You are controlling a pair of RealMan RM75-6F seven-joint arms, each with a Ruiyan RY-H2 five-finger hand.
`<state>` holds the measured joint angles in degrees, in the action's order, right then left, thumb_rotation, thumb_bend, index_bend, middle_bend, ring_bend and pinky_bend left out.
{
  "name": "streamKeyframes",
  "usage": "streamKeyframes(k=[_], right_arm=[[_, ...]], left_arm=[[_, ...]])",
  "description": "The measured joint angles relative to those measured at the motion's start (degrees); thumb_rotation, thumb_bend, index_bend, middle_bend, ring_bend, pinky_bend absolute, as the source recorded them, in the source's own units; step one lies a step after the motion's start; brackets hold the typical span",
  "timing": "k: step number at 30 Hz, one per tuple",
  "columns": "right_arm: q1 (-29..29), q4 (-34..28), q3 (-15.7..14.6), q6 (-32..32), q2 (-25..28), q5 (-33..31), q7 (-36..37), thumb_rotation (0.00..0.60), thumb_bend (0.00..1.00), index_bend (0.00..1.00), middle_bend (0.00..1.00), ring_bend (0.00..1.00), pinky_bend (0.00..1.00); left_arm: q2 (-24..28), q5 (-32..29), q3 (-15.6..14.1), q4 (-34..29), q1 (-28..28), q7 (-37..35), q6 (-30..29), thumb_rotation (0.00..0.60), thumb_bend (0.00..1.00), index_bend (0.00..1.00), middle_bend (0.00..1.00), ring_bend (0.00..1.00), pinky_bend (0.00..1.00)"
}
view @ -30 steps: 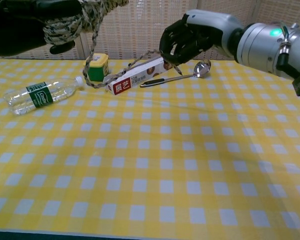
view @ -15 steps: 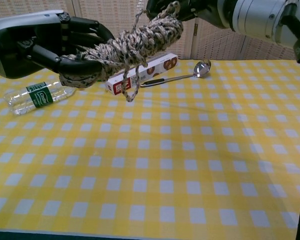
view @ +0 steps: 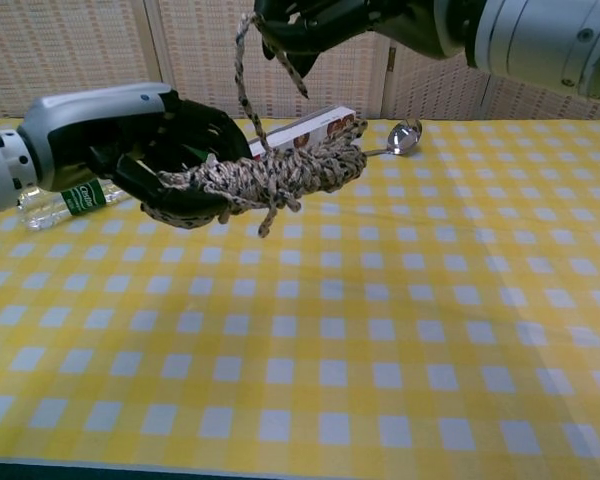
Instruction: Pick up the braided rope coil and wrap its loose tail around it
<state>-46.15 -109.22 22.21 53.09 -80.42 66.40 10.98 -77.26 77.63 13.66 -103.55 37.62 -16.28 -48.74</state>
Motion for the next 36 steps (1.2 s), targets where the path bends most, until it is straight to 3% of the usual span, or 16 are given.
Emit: streamKeyframes(k=[8, 12, 19, 27, 36], right_arm=[[1.7, -3.2, -4.4, 1.3, 0.8, 6.4, 0.0, 0.6, 0.54, 0.76, 0.57, 0.53, 0.43], [3.0, -3.5, -6.8, 2.3, 1.2, 8.8, 0.5, 0.6, 0.54, 0.76, 0.57, 0.53, 0.43], [5.6, -2.4, -10.1, 4.0, 1.4, 11.5, 3.5, 0.6, 0.54, 0.76, 0.57, 0.53, 0.43], [6.7, 0.1, -12.5, 3.2, 1.2, 12.0, 5.7, 0.6, 0.54, 0.76, 0.57, 0.53, 0.43], [6.8, 3.4, -13.1, 1.7, 0.0, 10.3, 6.4, 0.6, 0.54, 0.76, 0.57, 0.53, 0.43]], left_arm=[[-3.6, -15.3, 1.8, 1.4, 0.9, 5.1, -1.6, 0.6, 0.67, 0.72, 0.73, 0.71, 0.79], [-4.1, -18.9, 3.3, 1.7, 0.3, 3.3, -2.9, 0.6, 0.67, 0.72, 0.73, 0.71, 0.79], [-3.4, -18.9, 6.1, 1.6, -2.2, -5.6, -4.7, 0.6, 0.67, 0.72, 0.73, 0.71, 0.79], [-1.4, -14.7, 9.7, 0.1, -5.6, -15.8, -8.7, 0.6, 0.67, 0.72, 0.74, 0.71, 0.79], [2.3, -9.7, 10.8, -2.7, -7.8, -21.7, -10.3, 0.6, 0.67, 0.72, 0.74, 0.71, 0.79]])
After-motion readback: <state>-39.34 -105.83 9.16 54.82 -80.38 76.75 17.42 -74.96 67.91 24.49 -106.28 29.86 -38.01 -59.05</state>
